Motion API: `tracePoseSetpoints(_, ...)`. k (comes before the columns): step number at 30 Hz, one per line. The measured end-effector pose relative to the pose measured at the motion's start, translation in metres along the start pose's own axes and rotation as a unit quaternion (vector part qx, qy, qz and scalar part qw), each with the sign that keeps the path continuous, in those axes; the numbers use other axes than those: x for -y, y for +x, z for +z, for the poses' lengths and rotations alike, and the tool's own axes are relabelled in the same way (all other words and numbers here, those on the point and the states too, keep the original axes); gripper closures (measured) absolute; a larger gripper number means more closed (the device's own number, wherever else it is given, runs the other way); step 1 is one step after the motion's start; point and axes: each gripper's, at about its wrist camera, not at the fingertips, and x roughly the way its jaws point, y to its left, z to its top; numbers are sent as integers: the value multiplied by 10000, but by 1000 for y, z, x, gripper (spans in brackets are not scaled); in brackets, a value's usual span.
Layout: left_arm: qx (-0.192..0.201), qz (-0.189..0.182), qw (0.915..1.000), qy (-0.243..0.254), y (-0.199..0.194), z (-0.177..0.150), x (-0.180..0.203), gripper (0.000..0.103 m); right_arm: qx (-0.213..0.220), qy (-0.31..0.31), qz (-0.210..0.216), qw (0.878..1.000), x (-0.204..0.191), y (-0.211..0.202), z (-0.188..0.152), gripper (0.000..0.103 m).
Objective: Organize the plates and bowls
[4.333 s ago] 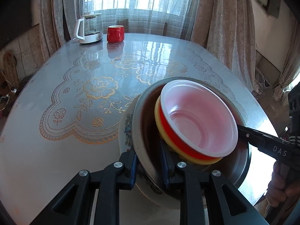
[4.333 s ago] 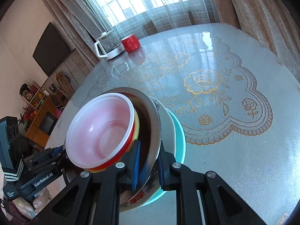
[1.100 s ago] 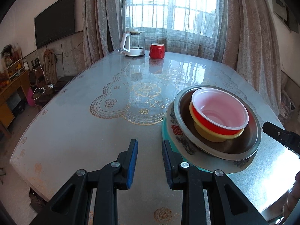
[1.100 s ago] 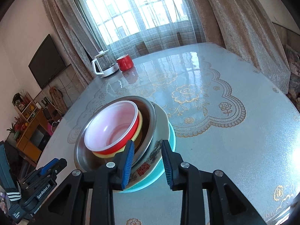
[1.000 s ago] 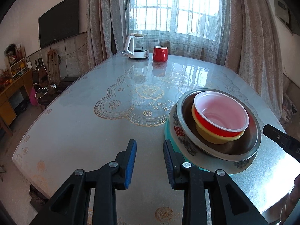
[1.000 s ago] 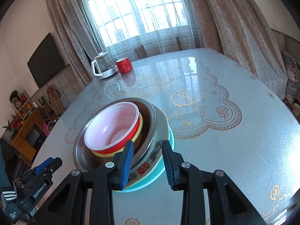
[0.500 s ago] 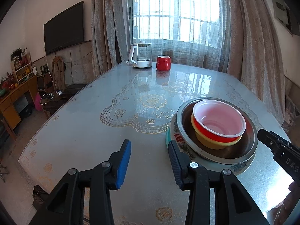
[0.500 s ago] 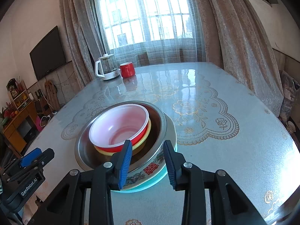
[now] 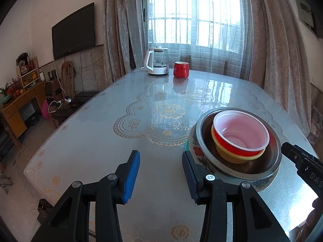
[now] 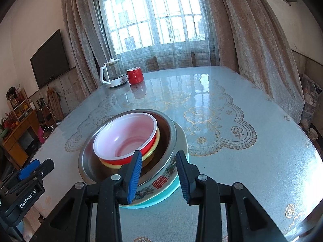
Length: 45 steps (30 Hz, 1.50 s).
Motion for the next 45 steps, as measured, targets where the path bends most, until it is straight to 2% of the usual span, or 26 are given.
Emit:
tracePoseSetpoints(36, 89, -37, 9999, 93, -3, 2, 8, 56, -20, 14, 14, 10000, 1, 3, 2, 68)
tracePoseSetpoints(45, 137, -182, 9997, 33, -3, 4, 5, 56, 124, 14, -43, 9999, 5, -1, 5, 68)
